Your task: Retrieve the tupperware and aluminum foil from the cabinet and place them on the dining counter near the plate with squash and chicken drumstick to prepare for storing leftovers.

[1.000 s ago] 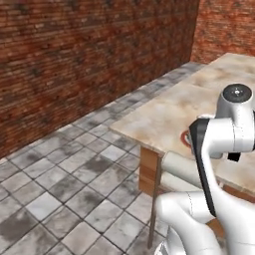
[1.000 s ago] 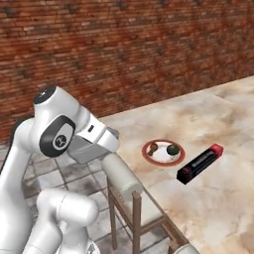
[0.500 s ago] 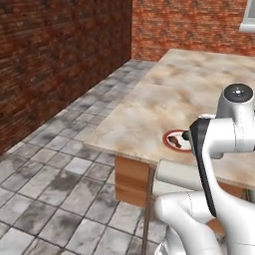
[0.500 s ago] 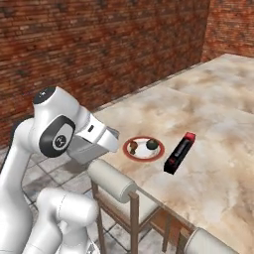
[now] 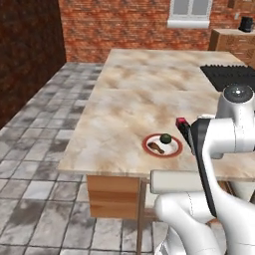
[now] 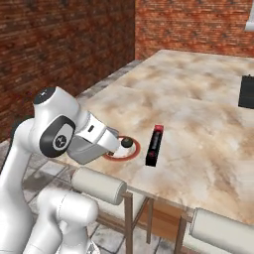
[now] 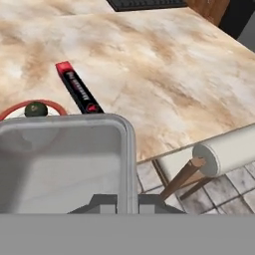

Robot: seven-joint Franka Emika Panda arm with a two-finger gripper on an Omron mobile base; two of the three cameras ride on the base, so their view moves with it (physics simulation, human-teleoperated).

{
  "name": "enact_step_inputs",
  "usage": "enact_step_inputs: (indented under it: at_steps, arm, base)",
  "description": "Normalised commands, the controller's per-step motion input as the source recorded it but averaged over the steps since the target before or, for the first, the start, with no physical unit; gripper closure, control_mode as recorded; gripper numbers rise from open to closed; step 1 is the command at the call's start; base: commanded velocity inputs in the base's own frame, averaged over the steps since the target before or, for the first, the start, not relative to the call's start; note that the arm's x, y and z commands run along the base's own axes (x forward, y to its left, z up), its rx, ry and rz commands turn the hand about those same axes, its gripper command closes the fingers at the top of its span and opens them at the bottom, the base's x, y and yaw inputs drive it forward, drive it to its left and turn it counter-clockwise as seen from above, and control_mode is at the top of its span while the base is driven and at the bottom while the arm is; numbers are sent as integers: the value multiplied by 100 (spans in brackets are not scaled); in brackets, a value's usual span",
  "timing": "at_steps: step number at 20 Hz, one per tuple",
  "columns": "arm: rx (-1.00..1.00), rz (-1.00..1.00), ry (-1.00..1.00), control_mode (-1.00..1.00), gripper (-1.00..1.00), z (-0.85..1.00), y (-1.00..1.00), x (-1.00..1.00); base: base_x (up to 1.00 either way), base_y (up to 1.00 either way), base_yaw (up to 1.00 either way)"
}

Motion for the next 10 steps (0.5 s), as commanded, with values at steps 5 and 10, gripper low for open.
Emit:
enact_step_inputs:
  at_steps: [5,10]
  arm:
    - [0,0,0,100,100,0,0,0]
    - [0,0,0,100,100,0,0,0]
  base:
    - [71,15,-50]
    - [72,11,-32]
